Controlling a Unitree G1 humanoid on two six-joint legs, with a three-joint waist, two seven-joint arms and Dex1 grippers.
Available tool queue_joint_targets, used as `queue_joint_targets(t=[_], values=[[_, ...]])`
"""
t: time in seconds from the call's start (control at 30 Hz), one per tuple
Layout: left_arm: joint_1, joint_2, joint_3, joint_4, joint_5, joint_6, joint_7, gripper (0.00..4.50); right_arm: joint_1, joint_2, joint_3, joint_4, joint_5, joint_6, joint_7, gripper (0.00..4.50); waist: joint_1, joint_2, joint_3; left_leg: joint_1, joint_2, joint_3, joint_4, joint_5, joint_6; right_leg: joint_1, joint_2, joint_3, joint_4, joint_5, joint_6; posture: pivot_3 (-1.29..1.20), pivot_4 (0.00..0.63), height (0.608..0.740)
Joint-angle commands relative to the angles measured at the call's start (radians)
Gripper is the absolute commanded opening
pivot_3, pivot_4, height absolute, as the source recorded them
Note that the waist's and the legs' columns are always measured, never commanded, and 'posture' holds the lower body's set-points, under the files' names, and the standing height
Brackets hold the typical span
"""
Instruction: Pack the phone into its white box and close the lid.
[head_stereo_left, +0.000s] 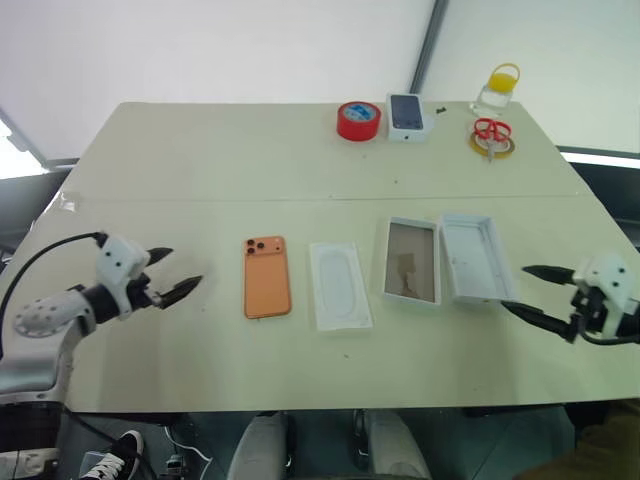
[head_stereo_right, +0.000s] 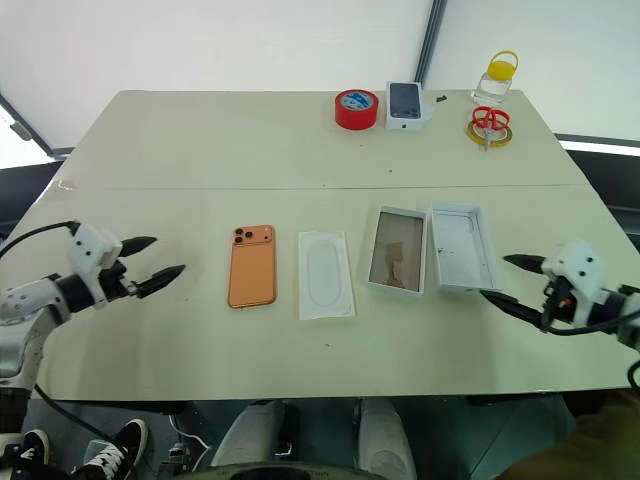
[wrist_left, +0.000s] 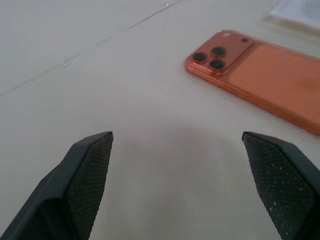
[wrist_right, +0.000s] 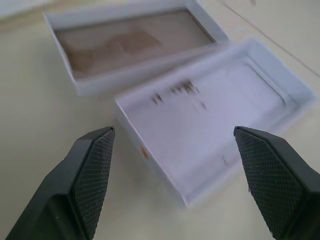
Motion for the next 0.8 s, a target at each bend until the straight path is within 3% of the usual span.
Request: queue_joint_targets(t=[0.03, 0.33, 0.47, 0.63, 0.8], values=[[-0.026, -0.015, -0.051, -0.203, -0.182, 0.31, 0.04, 4.34, -0.043, 0.007, 0.071, -0.115, -0.015, 0.006, -0.009, 3.97, 0.0, 0.0, 0.0, 0.0, 0.0, 0.0, 0.0, 0.0, 0.0, 0.0, 0.0, 0.0, 0.0, 0.0, 0.0, 0.0, 0.15, 0.739], [-0.204, -0.227, -0.086, -0.295, -0.428, 0.757, 0.294, 4.34, -0.233, 0.057, 0.259, -0.261, -0.007, 0.082, -0.014, 3.97, -0.002, -0.001, 0.0, 0.0, -0.001, -0.002, 0.001, 0.0, 0.0, 0.001, 0.002, 0.0, 0.002, 0.001, 0.004, 0.0, 0.15, 0.739], [-0.257, -0.373, -0.051, -0.221, -0.519, 0.921, 0.427, 4.34, -0.285, 0.089, 0.307, -0.241, -0.016, 0.085, -0.013, 3.97, 0.001, -0.002, 0.001, 0.0, -0.001, -0.002, 0.001, 0.0, 0.0, 0.001, 0.002, 0.0, 0.002, 0.001, 0.003, 0.0, 0.15, 0.739], [-0.342, -0.487, -0.004, -0.146, -0.508, 1.021, 0.589, 4.34, -0.302, 0.117, 0.335, -0.209, -0.042, 0.06, -0.016, 3.97, 0.002, -0.002, 0.001, 0.0, -0.002, -0.003, 0.002, 0.001, -0.001, 0.002, 0.002, 0.0, 0.003, -0.001, 0.001, 0.0, 0.15, 0.739], [-0.427, -0.527, 0.004, -0.056, -0.472, 1.112, 0.669, 4.34, -0.291, 0.123, 0.337, -0.182, -0.064, 0.027, -0.017, 3.97, -0.001, -0.002, 0.001, 0.001, -0.003, -0.003, 0.002, 0.001, -0.001, 0.002, 0.002, 0.0, 0.004, 0.0, 0.002, 0.0, 0.15, 0.739]])
